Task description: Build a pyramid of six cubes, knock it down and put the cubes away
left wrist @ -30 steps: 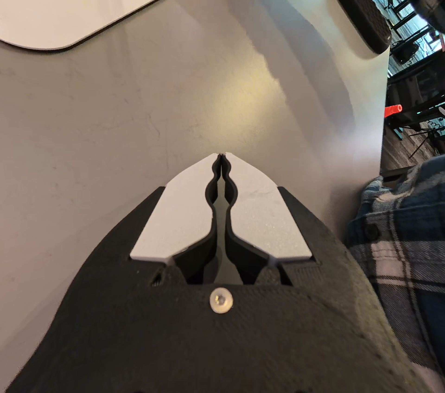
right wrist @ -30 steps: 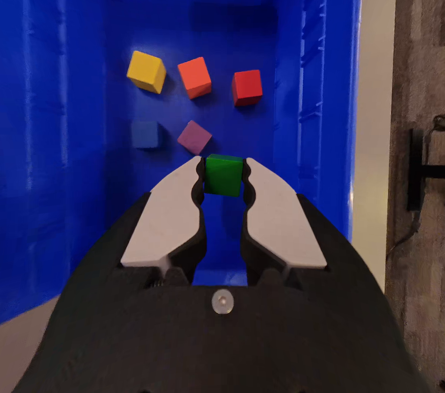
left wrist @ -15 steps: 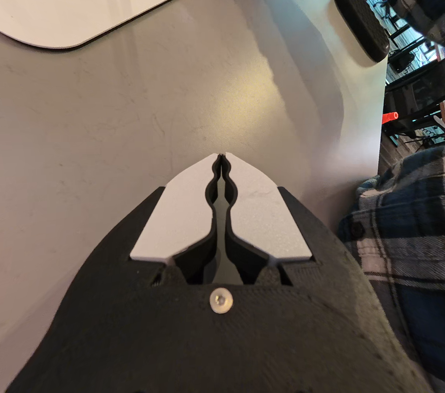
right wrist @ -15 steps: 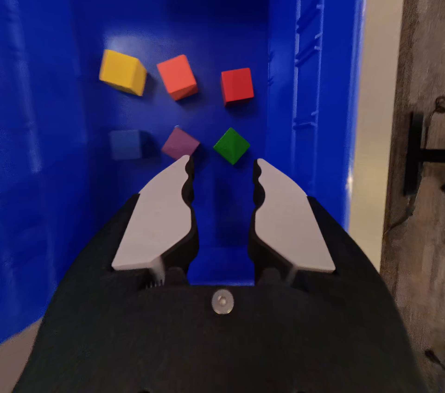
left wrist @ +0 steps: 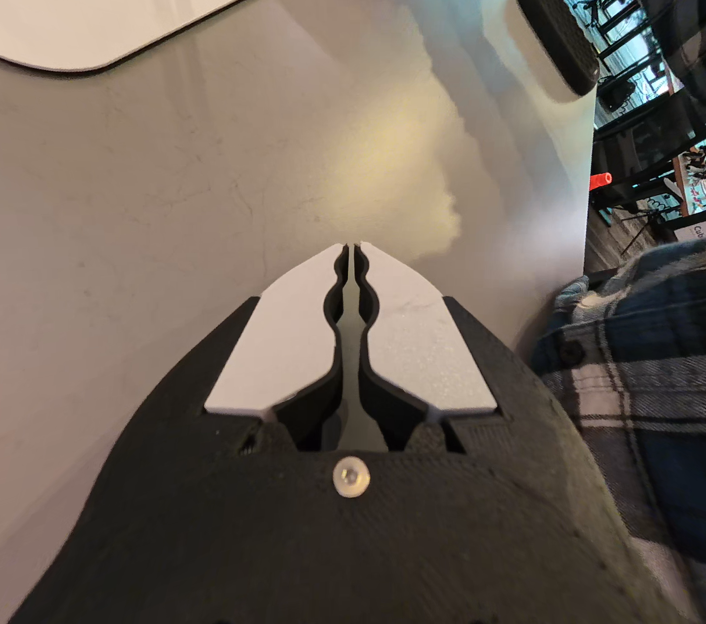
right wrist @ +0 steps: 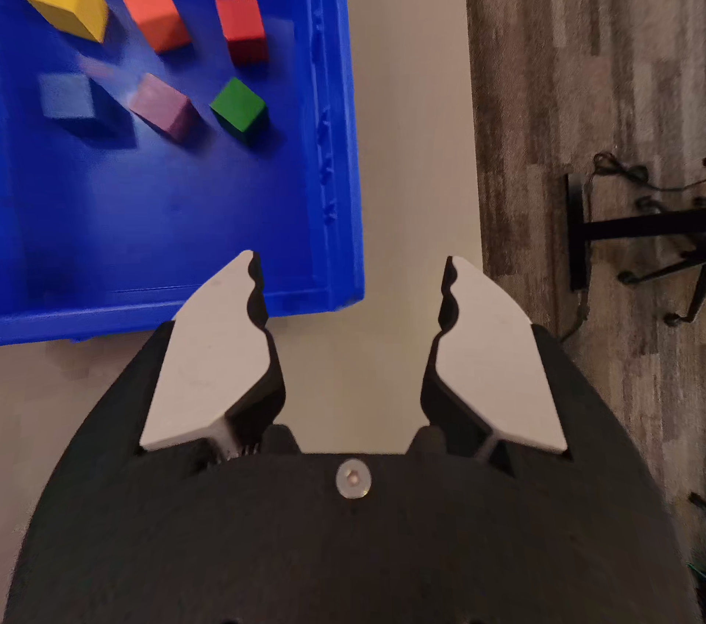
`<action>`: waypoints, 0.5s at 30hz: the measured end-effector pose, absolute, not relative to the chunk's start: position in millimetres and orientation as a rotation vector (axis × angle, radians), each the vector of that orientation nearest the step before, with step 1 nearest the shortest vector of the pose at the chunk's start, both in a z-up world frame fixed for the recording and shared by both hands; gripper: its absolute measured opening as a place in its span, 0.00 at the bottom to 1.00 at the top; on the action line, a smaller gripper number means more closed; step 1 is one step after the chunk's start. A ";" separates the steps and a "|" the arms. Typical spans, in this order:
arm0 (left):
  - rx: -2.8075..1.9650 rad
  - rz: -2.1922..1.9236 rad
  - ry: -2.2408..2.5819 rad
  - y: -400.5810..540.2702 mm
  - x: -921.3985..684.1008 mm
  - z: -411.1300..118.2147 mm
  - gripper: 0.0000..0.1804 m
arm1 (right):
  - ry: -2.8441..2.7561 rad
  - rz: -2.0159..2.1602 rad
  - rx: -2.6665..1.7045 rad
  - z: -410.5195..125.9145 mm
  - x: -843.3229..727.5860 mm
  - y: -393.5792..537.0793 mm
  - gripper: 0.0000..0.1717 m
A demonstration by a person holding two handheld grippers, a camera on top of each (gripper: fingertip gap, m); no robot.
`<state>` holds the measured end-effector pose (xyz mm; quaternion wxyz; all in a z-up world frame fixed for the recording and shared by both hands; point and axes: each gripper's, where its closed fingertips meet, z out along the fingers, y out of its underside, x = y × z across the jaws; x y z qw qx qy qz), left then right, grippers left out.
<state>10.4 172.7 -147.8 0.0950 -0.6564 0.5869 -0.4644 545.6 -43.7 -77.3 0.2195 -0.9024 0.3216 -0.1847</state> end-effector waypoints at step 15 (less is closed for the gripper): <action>-2.057 -1.077 1.219 270.6 -44.8 -130.5 0.30 | 0.879 -0.026 -2.541 -132.5 540.0 -26.5 0.02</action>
